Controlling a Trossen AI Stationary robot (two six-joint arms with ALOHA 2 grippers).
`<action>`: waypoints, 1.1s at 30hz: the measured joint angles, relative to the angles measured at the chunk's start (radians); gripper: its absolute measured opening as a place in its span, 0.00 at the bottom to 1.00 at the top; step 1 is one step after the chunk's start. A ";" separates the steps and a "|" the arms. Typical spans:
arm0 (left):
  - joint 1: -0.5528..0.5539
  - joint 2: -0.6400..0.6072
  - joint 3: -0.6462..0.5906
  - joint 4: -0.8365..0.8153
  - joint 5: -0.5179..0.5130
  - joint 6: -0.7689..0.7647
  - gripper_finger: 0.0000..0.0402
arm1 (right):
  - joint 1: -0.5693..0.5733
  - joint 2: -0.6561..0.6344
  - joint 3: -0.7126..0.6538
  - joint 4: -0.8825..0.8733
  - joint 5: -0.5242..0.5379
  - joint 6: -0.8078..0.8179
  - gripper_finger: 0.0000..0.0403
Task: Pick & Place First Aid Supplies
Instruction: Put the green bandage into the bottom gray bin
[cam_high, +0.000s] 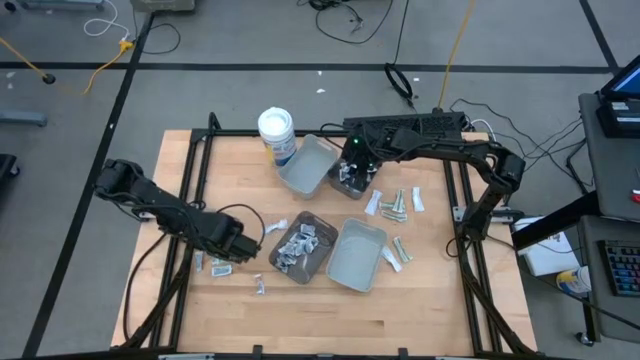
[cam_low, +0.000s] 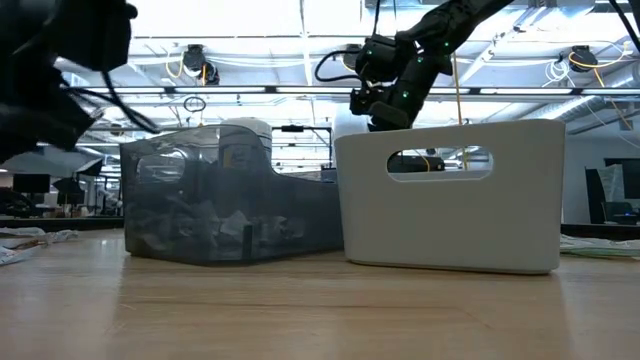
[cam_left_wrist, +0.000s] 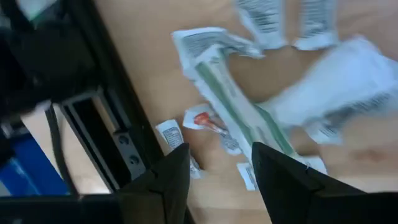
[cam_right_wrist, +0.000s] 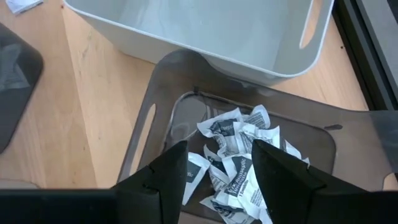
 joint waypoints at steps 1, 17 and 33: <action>-0.004 0.000 -0.011 0.007 0.002 -0.040 0.44 | 0.000 0.000 0.000 0.000 0.000 -0.005 0.43; -0.010 0.000 -0.103 0.190 -0.091 -0.417 0.44 | 0.000 0.000 0.000 0.000 -0.002 -0.115 0.43; -0.010 0.000 -0.103 0.230 -0.066 -0.374 0.14 | 0.000 0.000 0.000 0.000 -0.001 -0.199 0.42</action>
